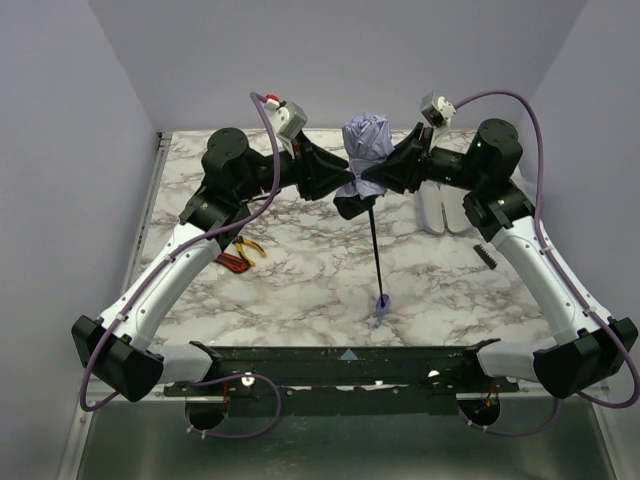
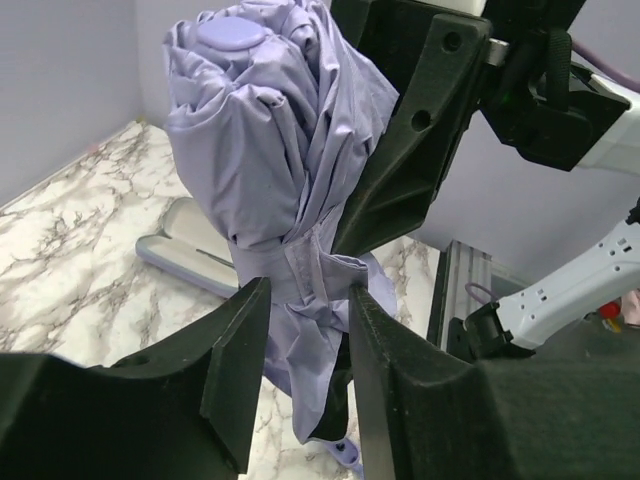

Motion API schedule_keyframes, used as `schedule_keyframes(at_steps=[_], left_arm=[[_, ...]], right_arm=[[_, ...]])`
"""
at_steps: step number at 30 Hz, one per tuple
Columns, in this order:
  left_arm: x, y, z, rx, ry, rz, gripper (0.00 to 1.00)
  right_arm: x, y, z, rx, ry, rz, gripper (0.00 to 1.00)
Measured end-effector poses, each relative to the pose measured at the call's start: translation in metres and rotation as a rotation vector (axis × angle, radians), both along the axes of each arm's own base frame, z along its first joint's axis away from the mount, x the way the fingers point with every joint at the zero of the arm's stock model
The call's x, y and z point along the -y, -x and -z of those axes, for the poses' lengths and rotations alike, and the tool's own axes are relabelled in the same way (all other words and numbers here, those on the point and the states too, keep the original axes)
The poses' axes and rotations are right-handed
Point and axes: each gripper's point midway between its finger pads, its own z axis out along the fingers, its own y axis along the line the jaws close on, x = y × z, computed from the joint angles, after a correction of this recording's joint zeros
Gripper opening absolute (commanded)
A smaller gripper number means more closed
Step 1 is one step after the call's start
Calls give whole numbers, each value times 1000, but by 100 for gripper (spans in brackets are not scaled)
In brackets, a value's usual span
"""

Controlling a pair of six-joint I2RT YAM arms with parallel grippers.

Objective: Open the umbrella

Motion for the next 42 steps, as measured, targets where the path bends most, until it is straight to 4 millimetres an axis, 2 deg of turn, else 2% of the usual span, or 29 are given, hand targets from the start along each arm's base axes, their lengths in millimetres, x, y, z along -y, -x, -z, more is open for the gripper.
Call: schedule_keyframes(at_steps=[3,9,13,14,19,23,24,29,32,35,38,41,42], left_arm=[[2,4,-2,7,10,23,41],[3,8,-4,8,18,50,51],[4,11,-5,6,20,65,54],[4,12,-5,5,21,67,52],[4,12,-4,0,19,64,26],[3,3,-1,-25,12,22,2],[2,-1,0,-36,10,6,0],[2,-15,3,-82,-1,-44,0],[2,-17,5,-96,1,-45,0],[7,-9,2,-95,20,1,0],[19,7,-2,-80,29,67,0],[22,9,-5,-75,38,86,0],[23,9,-5,-75,42,91,6]], right_arm=[[0,1,1,-7,3,-2,0],[-1,1,2,-12,5,-2,0],[-2,1,3,-8,7,-1,0],[-2,1,3,-7,7,1,0],[-3,0,3,7,13,4,0],[-7,-2,4,25,21,27,0],[-8,-3,4,30,23,39,0],[-8,-14,6,44,36,115,0],[-6,-19,10,37,53,159,0],[-4,-23,11,43,62,202,0],[-9,-19,10,56,66,194,0],[-9,-16,7,70,66,197,0],[-9,-15,6,72,65,197,0]])
